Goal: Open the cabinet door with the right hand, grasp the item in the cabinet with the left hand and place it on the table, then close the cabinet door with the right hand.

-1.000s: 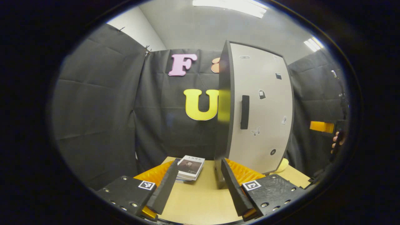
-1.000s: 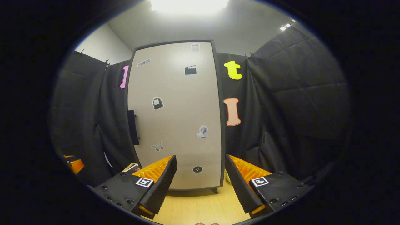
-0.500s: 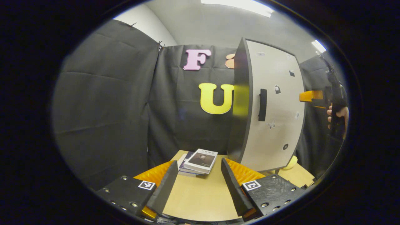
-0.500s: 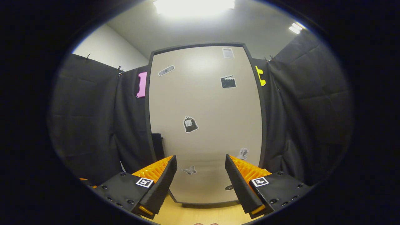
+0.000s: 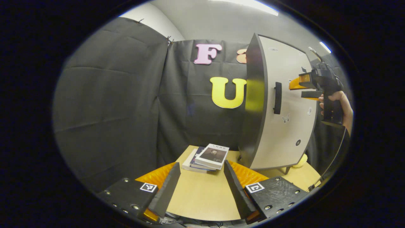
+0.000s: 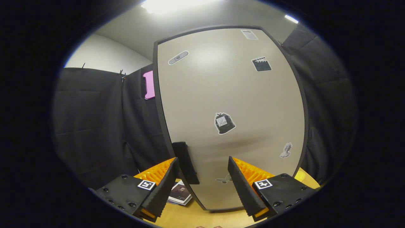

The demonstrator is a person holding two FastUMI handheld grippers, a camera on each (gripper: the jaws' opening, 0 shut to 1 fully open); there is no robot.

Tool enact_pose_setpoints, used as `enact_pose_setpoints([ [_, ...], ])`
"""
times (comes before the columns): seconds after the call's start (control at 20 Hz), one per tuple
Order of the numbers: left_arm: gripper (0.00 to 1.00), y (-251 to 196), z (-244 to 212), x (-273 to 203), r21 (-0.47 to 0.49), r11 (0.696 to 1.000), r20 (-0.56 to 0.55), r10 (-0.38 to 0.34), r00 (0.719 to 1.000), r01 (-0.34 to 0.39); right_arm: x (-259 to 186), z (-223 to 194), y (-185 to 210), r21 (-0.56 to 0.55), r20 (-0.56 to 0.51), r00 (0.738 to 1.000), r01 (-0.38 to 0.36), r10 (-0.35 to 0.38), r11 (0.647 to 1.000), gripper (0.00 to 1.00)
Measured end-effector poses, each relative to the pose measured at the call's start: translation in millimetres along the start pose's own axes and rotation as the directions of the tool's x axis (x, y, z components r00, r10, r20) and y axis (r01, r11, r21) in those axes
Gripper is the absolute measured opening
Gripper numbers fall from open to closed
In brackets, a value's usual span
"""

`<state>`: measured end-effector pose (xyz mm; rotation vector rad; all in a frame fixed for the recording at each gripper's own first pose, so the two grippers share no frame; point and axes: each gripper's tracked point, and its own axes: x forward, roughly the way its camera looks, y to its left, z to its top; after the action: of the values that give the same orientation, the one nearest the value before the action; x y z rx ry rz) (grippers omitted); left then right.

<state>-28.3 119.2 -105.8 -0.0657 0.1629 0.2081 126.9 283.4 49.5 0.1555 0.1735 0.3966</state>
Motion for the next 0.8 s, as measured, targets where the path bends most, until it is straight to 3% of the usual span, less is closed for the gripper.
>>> enact_pose_setpoints([
  [0.3,0.86,17,-12,10,-0.005,1.000,-0.032,0.015,0.999,-0.015,32,-13,19,-0.028,-0.008,1.000,0.014,-0.014,1.000,0.98],
  [0.7,0.83,35,-24,4,-0.005,0.999,-0.054,0.047,0.997,-0.047,71,-28,27,-0.176,-0.004,0.996,0.084,-0.086,0.981,0.97],
  [0.8,0.86,39,-28,0,-0.010,0.998,-0.065,0.057,0.996,-0.058,77,-36,32,-0.170,-0.021,0.996,0.078,-0.083,0.982,0.77],
])
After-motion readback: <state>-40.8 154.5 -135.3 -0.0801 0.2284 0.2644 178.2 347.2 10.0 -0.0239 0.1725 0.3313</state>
